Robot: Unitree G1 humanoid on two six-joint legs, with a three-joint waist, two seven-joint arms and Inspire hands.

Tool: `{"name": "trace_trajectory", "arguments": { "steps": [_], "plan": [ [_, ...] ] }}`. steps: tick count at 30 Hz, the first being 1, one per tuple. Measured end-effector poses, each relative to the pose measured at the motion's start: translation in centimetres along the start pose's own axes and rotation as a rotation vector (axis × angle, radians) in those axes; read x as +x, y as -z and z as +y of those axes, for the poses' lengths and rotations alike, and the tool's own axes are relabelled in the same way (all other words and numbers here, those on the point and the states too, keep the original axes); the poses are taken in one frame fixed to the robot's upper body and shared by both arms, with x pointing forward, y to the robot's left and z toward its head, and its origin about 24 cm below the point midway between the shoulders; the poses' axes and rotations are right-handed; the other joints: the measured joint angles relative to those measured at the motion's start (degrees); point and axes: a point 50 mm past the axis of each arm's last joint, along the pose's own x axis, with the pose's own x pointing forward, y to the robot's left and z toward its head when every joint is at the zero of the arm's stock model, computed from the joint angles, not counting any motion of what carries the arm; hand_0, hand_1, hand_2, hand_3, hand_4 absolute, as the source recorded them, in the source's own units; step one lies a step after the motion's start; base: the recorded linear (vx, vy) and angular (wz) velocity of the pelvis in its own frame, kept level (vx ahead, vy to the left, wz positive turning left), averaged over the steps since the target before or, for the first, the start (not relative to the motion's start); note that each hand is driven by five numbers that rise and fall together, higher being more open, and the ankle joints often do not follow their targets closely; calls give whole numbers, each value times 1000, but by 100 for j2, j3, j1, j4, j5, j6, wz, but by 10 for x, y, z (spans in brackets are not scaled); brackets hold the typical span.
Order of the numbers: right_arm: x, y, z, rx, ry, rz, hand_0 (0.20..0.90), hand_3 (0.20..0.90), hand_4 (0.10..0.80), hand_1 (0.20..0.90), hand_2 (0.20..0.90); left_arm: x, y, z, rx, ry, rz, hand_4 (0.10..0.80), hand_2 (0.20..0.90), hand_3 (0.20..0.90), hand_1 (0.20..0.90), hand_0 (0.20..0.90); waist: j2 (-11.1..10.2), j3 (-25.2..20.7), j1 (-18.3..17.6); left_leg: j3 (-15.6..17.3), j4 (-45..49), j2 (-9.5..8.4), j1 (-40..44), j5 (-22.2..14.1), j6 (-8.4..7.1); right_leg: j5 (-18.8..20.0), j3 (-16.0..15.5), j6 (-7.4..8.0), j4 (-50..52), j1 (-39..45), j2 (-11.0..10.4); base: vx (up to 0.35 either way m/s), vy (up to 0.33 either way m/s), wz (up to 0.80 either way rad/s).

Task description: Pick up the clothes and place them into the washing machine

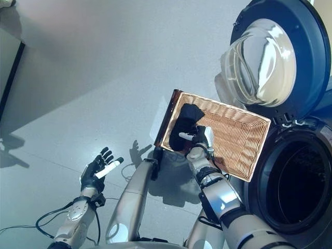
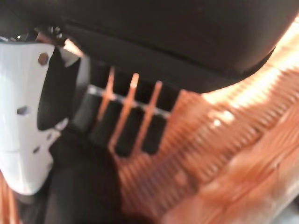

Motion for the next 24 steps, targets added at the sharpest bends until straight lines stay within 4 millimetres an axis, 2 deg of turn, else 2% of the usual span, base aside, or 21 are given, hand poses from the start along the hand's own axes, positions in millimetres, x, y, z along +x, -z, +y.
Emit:
{"name": "trace_trajectory", "arguments": {
  "steps": [3,15,24],
  "plan": [
    [-3,1,7,7,-17,5,200,200,300,200,200,0,0,0,0,0,-1,800,900,900,900,900,1,0,-5,-8,168,-4,-27,-87,-29,-100,11,-20,138,0,-22,0,0,0],
    [-4,3,8,29,-17,16,200,200,300,200,200,1,-1,-1,0,0,-5,800,900,900,900,900,1,0,-21,-59,366,4,-98,-208,-44,-211,-14,-16,287,-13,-42,2,1,1],
    [-6,19,0,359,21,105,200,200,300,200,200,2,-2,-1,-1,0,-8,800,900,900,900,900,-11,-6,-114,-47,349,7,-86,-222,-23,-209,1,-17,244,-5,-42,16,-6,0]
  ]
}}
